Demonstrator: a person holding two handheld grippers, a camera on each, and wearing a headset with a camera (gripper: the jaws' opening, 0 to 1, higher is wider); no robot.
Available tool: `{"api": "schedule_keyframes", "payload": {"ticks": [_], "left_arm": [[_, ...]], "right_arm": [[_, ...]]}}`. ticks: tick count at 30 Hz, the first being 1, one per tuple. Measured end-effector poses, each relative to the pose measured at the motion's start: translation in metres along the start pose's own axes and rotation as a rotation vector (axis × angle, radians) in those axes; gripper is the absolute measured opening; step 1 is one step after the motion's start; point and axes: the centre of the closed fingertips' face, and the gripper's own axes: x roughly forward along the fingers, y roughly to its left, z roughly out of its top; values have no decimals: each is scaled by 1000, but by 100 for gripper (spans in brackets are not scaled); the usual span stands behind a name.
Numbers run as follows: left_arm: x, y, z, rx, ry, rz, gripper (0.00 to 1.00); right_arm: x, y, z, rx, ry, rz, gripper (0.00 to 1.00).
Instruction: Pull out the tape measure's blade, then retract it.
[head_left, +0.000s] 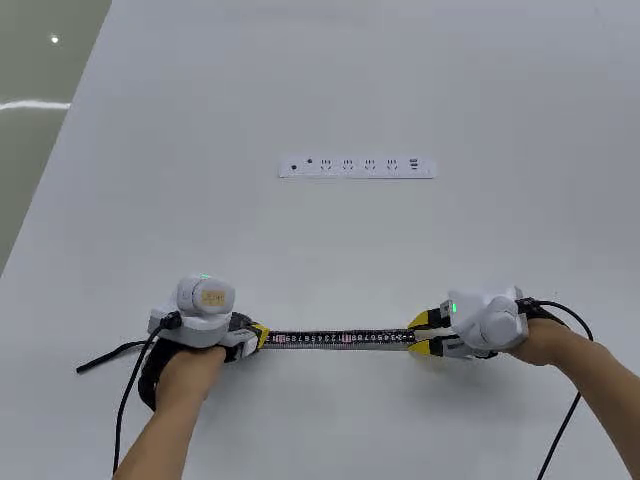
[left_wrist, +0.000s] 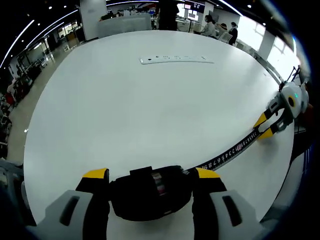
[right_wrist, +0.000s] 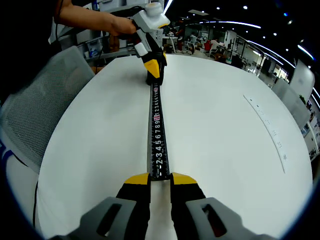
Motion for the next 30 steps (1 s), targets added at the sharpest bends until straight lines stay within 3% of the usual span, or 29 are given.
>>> {"api": "schedule_keyframes", "payload": {"ticks": [11,30], "left_arm": [[2,-1,-2,3,46,9,61],[-4,-4,-1,19,29,-15,60]], "right_arm": [[-2,1,3,0,-6,-1,14],[-4,2,4,-10,-9,-3,14]]}}
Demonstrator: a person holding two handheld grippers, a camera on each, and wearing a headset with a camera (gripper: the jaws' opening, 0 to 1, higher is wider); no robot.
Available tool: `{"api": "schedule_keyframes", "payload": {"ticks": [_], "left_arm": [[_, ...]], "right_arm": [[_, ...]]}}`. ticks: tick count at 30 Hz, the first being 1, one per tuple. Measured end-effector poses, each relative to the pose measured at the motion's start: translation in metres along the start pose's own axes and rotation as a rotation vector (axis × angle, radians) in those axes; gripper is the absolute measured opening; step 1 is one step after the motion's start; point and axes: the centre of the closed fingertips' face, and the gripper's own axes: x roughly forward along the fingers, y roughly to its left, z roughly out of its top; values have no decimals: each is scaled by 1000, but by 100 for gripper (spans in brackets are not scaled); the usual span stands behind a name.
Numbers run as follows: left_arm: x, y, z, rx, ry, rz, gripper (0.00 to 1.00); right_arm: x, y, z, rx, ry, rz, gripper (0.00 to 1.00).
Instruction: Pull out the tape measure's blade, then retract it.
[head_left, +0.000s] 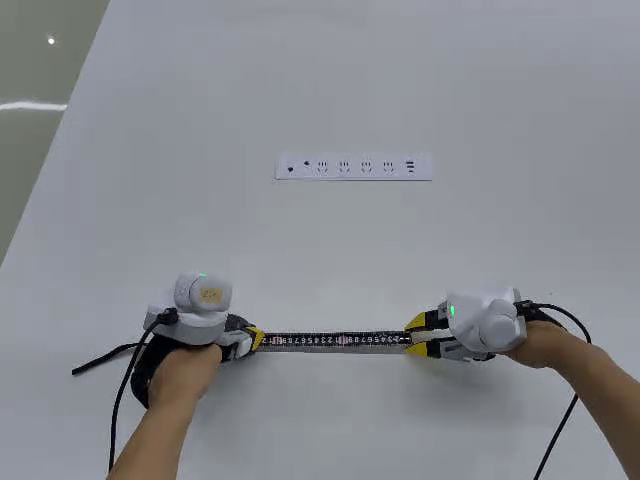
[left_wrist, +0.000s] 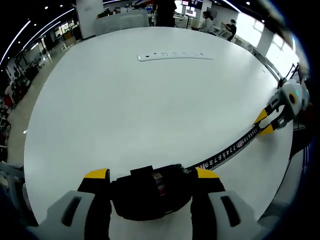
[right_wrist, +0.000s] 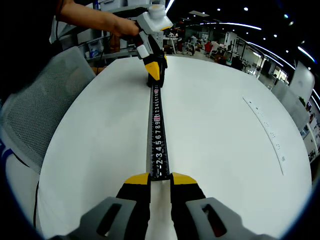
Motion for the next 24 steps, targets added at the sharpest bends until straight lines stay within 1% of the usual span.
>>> {"api": "schedule_keyframes", "payload": {"ticks": [2,4,12,15,20,22,24], "left_arm": [[-2,-1,0,-2,2,-5,60],[0,1,-1,-5,6,-11,60],[-2,0,-1,-1,6,-12,60],[-1,0,-2,-1,10,-13,60],[1,-1,-1,21,23,-7,60],[0,-1,-2,18,26,-8,60],[4,1,-2,17,31,-8,61]], "right_arm": [[0,1,0,-1,1,1,14],[0,1,1,-2,0,1,14],[3,1,4,-6,-3,5,14],[4,1,5,-5,-4,7,14],[5,2,5,-9,-3,12,14],[5,3,6,-8,-5,11,14],[5,3,5,-9,-5,13,14]]}}
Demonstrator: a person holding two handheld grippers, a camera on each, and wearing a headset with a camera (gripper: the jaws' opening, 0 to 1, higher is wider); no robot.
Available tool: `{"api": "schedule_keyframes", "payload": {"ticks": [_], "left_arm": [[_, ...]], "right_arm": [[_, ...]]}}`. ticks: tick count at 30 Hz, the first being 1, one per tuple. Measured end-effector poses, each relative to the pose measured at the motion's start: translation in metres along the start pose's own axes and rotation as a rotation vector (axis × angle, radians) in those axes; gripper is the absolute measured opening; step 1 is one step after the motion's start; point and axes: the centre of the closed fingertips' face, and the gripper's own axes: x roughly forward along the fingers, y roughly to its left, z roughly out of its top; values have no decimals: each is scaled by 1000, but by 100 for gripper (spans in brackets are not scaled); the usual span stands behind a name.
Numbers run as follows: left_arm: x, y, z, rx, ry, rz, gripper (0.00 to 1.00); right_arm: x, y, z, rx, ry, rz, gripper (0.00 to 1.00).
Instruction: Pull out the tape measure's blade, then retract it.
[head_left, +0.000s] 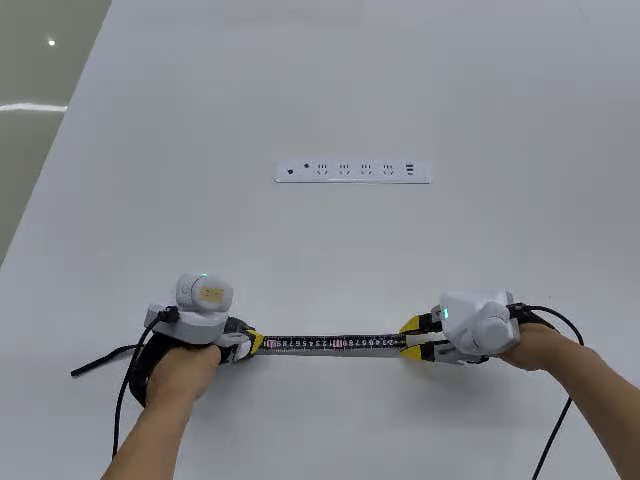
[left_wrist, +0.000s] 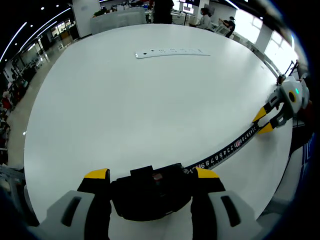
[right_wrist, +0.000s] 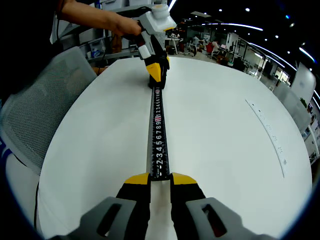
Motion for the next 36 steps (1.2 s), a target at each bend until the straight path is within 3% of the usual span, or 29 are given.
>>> {"api": "schedule_keyframes", "payload": {"ticks": [22,36], "left_arm": [[-2,-1,-1,-3,9,20,62],[5,2,-2,0,14,12,62]], "right_arm": [[3,-1,5,-9,-7,-2,14],[8,-3,12,-17,-12,1,14]]}}
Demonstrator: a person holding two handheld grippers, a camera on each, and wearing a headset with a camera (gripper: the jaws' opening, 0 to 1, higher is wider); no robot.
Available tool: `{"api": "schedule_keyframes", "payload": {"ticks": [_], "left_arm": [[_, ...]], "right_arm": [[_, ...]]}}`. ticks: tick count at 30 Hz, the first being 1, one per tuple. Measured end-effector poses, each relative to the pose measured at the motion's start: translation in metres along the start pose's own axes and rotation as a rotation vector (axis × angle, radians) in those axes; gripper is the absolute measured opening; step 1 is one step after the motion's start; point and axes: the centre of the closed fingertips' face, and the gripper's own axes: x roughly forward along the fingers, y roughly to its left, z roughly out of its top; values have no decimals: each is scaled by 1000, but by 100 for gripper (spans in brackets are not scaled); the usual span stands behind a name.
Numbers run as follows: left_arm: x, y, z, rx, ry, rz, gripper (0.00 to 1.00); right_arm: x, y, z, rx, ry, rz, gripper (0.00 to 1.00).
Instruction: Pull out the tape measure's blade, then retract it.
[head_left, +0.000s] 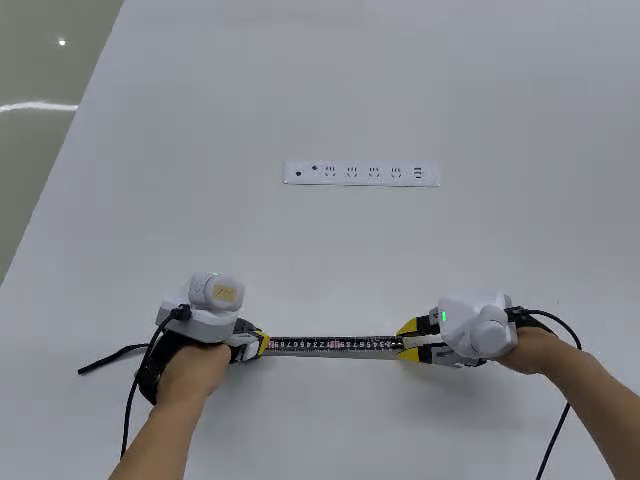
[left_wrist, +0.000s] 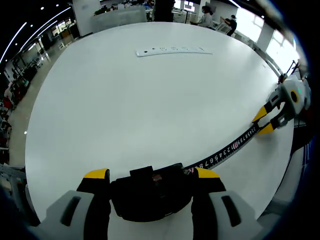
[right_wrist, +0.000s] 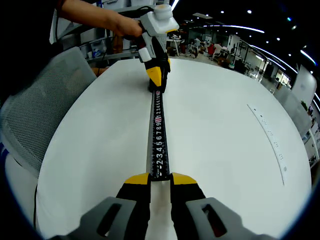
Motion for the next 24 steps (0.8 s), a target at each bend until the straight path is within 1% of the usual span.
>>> {"api": "schedule_keyframes", "payload": {"ticks": [12,24], "left_arm": [[-7,-3,0,2,-5,-3,62],[-4,-2,0,2,-4,-10,62]], "right_arm": [[5,0,5,-3,-2,7,14],[9,0,10,-7,-6,12,14]]}}
